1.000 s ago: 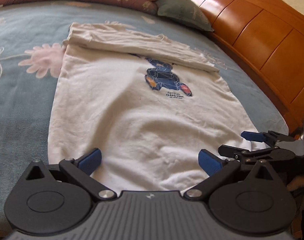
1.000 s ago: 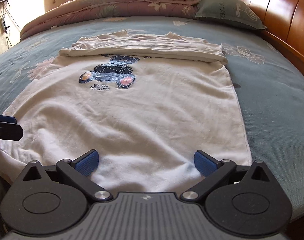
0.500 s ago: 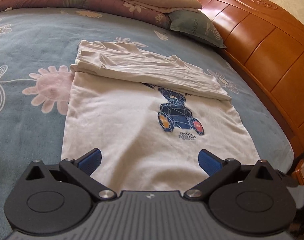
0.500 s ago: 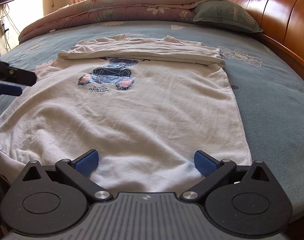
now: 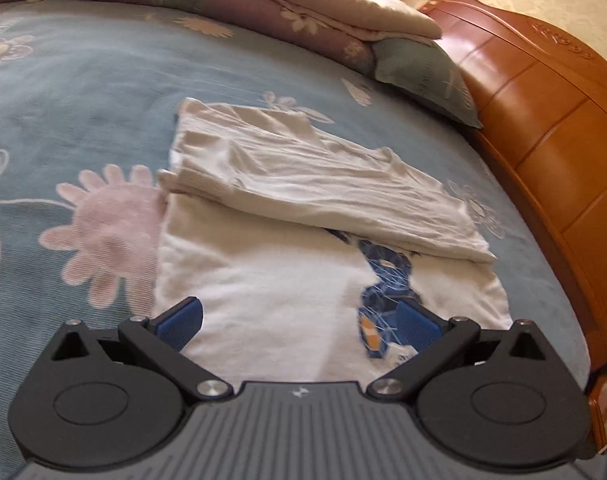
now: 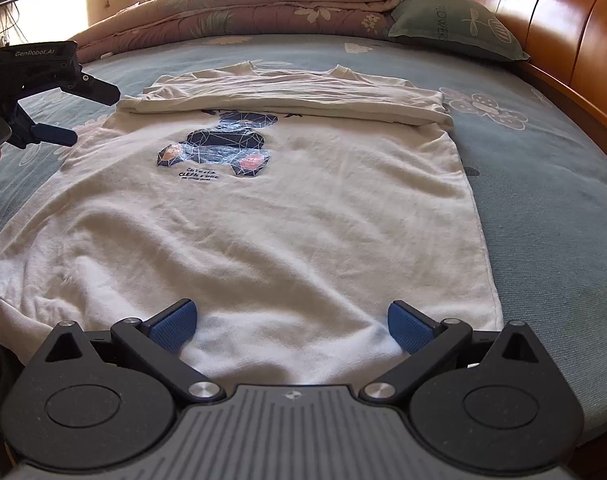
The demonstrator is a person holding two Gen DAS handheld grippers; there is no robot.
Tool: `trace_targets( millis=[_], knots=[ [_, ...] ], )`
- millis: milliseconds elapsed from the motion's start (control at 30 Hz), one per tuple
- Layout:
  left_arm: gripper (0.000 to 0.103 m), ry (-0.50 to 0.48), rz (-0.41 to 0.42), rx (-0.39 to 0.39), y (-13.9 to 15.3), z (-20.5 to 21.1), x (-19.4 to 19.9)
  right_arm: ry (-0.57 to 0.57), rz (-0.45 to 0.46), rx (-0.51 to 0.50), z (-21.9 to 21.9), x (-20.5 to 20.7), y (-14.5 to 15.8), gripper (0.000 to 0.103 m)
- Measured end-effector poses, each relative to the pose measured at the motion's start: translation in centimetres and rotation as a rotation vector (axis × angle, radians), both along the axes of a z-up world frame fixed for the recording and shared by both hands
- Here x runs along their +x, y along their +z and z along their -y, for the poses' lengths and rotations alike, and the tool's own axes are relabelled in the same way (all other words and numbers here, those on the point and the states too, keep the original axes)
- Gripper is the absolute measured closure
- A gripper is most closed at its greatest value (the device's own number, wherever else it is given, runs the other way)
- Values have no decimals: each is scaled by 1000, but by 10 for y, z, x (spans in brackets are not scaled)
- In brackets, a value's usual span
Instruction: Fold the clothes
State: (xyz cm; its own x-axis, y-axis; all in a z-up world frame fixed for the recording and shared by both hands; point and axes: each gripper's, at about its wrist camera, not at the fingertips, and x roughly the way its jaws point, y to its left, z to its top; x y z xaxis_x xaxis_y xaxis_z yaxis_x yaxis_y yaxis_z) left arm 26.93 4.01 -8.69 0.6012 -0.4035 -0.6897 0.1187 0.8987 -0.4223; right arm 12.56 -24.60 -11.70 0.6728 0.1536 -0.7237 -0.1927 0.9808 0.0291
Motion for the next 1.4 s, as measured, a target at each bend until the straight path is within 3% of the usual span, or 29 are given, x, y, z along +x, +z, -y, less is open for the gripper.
trace_targets(
  millis=[100, 367, 833, 1067, 1233, 1300, 1400],
  knots=[
    [1, 37, -26, 60, -18, 6, 7, 2, -3, -1, -1, 1, 0, 0],
    [1, 7, -16, 185, -18, 21, 10, 33, -9, 3, 3, 2, 0, 0],
    [1, 13, -24, 207, -13, 21, 14, 50, -25, -1, 4, 5, 1, 0],
    [1, -52, 93, 231, 9, 45, -34, 51, -22, -2, 4, 4, 1, 0],
    [1, -121, 152, 232, 9, 65, -79, 52, -13, -2, 3, 2, 1, 0],
    [1, -158, 150, 275, 1, 75, -89, 57, -7, -3, 4, 2, 0, 0],
    [1, -157, 55, 309, -19, 78, -90, 63, -2, -3, 4, 1, 0, 0]
  ],
)
